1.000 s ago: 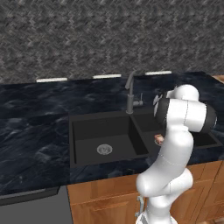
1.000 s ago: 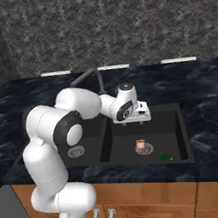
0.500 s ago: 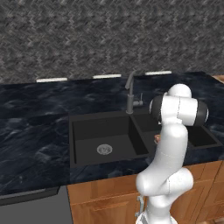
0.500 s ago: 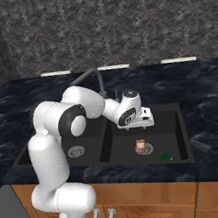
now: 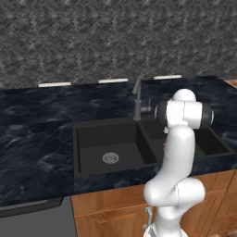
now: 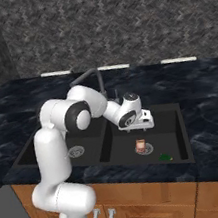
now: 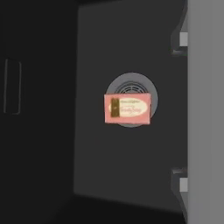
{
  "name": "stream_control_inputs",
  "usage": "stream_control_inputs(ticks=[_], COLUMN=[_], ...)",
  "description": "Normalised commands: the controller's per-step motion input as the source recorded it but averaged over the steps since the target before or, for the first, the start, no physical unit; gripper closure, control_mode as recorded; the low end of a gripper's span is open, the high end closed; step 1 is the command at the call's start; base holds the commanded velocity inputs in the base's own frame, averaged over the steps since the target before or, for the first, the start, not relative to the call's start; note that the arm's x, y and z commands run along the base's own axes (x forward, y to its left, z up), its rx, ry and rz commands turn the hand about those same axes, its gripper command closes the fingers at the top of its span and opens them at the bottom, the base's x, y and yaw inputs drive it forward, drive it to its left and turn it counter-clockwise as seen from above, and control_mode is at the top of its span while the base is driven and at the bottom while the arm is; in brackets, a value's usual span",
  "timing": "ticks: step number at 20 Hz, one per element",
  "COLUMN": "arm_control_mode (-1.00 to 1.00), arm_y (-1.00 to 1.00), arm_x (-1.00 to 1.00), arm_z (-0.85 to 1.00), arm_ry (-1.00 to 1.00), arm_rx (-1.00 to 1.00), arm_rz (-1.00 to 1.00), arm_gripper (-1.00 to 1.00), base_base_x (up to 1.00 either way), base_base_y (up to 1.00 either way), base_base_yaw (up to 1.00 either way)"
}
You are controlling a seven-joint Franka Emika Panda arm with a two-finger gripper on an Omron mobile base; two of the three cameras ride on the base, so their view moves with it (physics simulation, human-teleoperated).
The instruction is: Pick up the sponge and bar soap from the sink, and place them back in the cabinet, and close the cabinet doors.
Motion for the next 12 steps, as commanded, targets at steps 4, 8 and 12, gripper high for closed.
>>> stream_control_inputs(ticks=[4, 8, 12], arm_control_mode=[-1.0, -1.0, -1.0], arm_y=[-0.01, 0.0, 0.0], arm_x=[0.13, 0.03, 0.01], arm_z=[-0.21, -0.27, -0.25], arm_ry=[0.01, 0.01, 0.0], arm_rx=[0.0, 0.0, 0.0], arm_rz=[0.0, 0.0, 0.0], arm_gripper=[-1.0, -1.0, -1.0], base_base_x=[0.0, 0.0, 0.0], base_base_y=[0.0, 0.0, 0.0], base_base_yaw=[0.0, 0.0, 0.0])
